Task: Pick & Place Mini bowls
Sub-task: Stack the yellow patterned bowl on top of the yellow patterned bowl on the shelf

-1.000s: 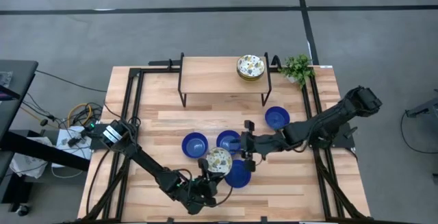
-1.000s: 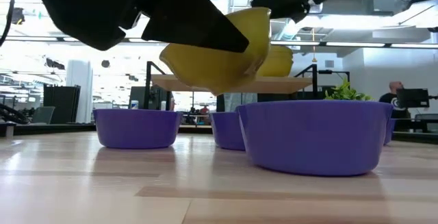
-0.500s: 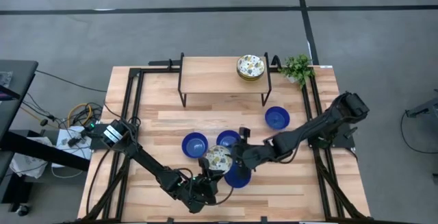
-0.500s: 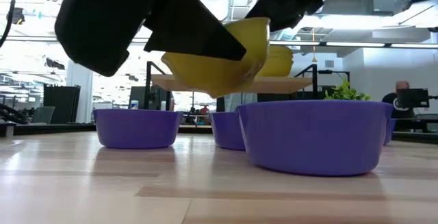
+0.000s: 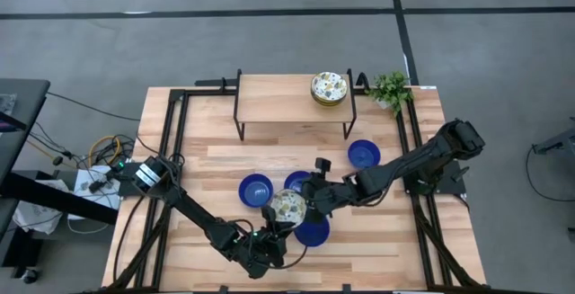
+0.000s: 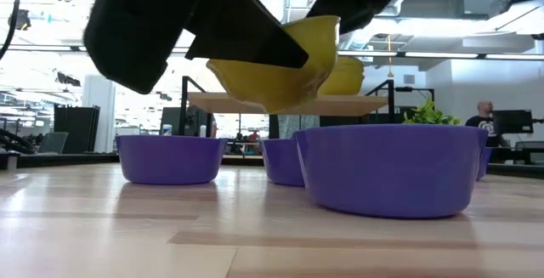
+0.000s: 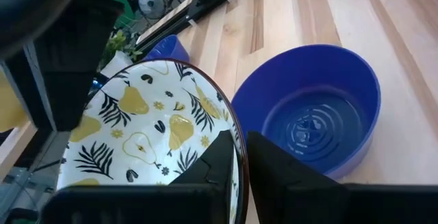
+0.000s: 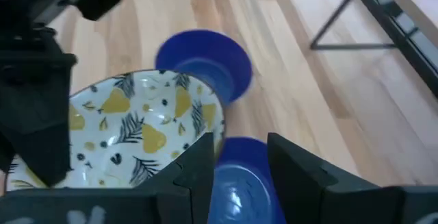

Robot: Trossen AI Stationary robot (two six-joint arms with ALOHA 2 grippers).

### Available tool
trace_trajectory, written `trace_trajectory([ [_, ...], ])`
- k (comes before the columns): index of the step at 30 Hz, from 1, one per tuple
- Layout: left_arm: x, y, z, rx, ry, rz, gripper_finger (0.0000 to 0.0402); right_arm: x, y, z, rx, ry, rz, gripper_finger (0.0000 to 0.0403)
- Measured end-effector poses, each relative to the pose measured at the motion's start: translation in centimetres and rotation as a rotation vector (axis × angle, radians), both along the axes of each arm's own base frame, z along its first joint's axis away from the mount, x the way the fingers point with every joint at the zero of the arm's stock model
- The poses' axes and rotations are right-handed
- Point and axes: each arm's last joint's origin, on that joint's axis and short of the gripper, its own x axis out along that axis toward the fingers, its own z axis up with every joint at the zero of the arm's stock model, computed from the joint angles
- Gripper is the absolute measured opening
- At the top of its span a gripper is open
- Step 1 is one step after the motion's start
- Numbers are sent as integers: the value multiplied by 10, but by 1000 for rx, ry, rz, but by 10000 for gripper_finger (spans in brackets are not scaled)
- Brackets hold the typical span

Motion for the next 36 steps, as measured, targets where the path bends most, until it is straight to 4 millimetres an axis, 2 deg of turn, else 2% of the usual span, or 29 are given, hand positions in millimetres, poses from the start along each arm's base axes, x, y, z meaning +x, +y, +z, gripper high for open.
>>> trace_trajectory([
  [7,-1,0,2,30,5,-1,34,0,-10,6,112,132,48,127],
  [20,2,4,2,35,9,6,33,13,-23,33,170,89,51,127],
  [36,2,4,2,35,10,7,33,12,-19,29,288,125,57,127],
])
